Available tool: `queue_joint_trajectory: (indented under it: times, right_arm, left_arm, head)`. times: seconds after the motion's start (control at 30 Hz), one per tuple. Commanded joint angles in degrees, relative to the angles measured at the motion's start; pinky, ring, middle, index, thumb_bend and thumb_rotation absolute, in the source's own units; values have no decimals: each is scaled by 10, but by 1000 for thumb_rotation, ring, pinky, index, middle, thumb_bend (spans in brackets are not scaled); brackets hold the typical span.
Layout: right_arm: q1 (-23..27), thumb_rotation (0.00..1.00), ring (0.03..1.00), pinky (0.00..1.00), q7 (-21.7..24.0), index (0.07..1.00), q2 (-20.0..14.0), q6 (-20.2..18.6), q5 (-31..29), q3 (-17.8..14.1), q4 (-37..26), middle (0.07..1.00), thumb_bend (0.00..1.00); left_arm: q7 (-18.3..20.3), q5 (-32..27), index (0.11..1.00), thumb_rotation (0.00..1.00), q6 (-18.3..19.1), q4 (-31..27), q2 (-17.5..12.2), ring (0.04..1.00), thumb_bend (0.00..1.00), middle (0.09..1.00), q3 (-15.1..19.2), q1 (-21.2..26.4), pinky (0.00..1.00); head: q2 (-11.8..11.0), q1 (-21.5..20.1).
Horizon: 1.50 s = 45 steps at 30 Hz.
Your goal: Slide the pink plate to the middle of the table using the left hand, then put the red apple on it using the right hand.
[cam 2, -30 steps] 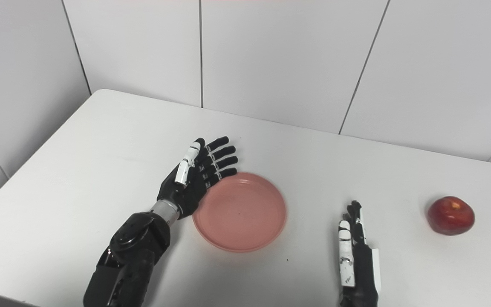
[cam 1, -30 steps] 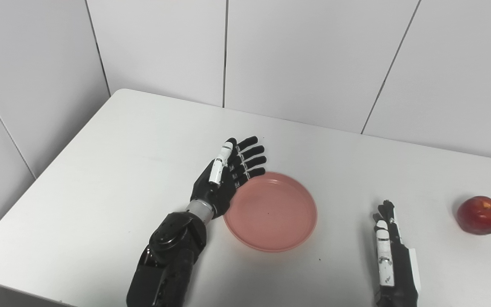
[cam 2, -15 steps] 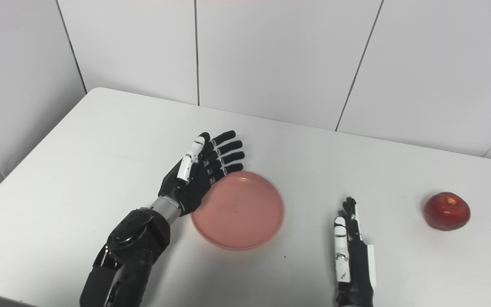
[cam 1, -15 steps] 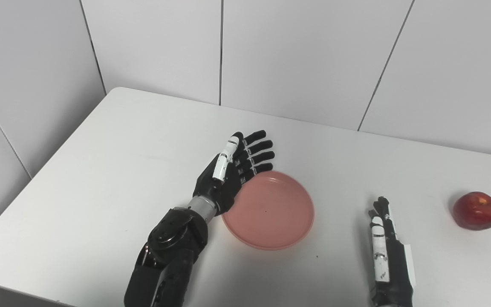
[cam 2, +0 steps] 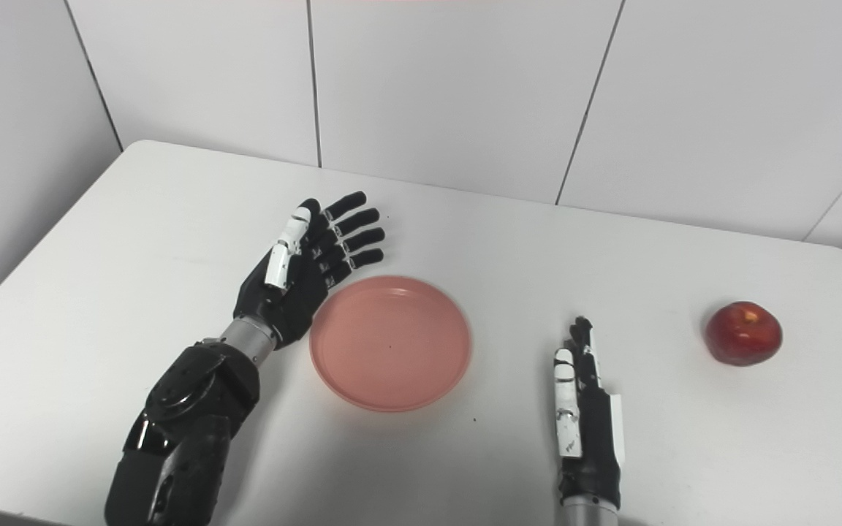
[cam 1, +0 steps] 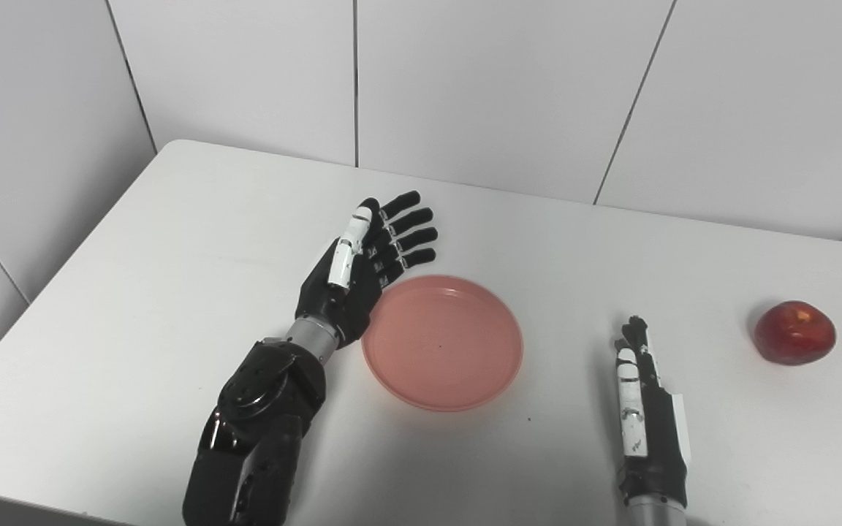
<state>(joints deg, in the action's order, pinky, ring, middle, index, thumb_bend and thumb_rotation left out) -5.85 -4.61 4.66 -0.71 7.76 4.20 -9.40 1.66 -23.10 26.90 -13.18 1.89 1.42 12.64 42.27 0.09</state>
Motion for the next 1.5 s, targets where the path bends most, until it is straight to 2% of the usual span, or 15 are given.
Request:
queue_joint_trajectory:
  times: [0.0,0.23,0.47,0.7,0.83,0.93,1.07,1.23,1.47]
  right_arm:
    - [-6,1000,962,994,-3,967,9,-7,2,2,-22,966,249]
    - [-1,1000,939,956,-5,951,-4,-7,32,2,-37,946,249]
    - [12,1000,909,898,4,931,-20,-18,66,0,-62,925,322]
    - [32,1000,896,865,5,919,-41,-19,91,-7,-85,913,385]
    - [47,1000,888,817,8,913,-60,-41,129,-7,-110,908,420]
    - [59,950,866,794,16,907,-72,-63,161,-8,-126,891,402]
    - [78,798,864,792,30,915,-94,-82,190,-11,-151,893,397]
    - [96,742,854,767,36,913,-114,-88,215,-20,-168,892,421]
    - [118,692,864,779,50,924,-138,-112,245,-39,-187,901,527]
  left_arm:
    - [8,1,783,1000,-10,-18,-8,790,359,803,6,14,761]
    - [14,-5,783,1000,-13,-20,-23,793,367,801,21,15,767]
    - [26,-4,791,1000,-32,-9,-40,798,377,808,38,10,768]
    - [35,-6,792,1000,-45,13,-43,800,371,808,55,7,776]
    - [41,-8,793,1000,-53,27,-45,799,369,806,64,6,782]
    - [45,-8,792,1000,-57,33,-46,799,368,806,67,6,781]
    - [52,-11,796,1000,-66,45,-47,805,367,811,74,5,791]
    - [61,-9,799,1000,-80,60,-50,807,368,814,77,3,795]
    - [70,-13,810,1000,-91,76,-51,814,374,822,82,2,802]
  head:
    - [1,0]
    - [9,-25]
    - [14,-49]
    - [14,-70]
    - [14,-76]
    - [13,-88]
    - [13,-99]
    - [11,-111]
    - [9,-121]
